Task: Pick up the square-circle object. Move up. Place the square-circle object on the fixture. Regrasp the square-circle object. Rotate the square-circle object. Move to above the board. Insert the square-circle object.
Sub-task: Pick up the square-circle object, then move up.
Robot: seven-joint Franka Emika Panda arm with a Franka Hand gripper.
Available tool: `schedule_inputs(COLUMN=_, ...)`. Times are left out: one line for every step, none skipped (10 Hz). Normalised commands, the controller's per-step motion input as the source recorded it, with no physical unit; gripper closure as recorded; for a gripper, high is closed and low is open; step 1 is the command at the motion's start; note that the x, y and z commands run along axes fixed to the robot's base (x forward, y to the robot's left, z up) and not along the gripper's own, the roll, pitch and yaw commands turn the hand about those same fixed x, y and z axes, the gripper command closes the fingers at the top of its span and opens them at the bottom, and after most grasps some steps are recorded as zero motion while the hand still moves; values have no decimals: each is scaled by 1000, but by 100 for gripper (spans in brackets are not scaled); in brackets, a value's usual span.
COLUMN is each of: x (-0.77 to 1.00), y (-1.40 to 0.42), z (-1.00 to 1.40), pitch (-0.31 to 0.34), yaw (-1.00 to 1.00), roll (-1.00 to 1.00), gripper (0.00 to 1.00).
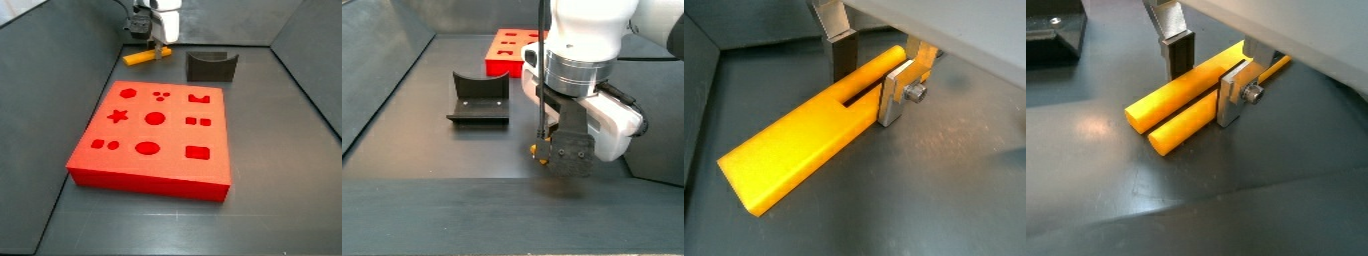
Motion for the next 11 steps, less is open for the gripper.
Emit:
schedule_inputs(x=0, y=0, z=0, pitch=0, yaw=0, roll=0, gripper=100)
schedule_inputs(x=0, y=0, z=0, pitch=0, yaw=0, roll=0, gripper=100)
schedule_inputs(x=0, y=0, z=0, pitch=0, yaw=0, roll=0, gripper=100)
schedule_inputs(x=0, y=0, z=0, pitch=0, yaw=0, roll=0, gripper=100)
schedule_inputs(x=0, y=0, z=0, pitch=0, yaw=0, roll=0, gripper=100)
schedule_inputs(x=0, y=0, z=0, pitch=0, yaw=0, roll=0, gripper=100)
schedule_inputs(x=0, y=0, z=833, pitch=0, yaw=0, roll=0, gripper=100)
schedule_inputs(x=-35, y=2, z=822, pitch=11, yaw=-18, roll=-4, gripper=100)
schedule_inputs(x=-62, y=-6, z=732, pitch=31, yaw=-16, roll=-12, gripper=100)
schedule_inputs(x=-49, y=-6, z=559, pitch=27, yaw=-14, roll=-16, gripper=100)
schedule_inputs(x=-41, y=-6, z=456, pitch=29, yaw=-12, roll=-19, gripper=100)
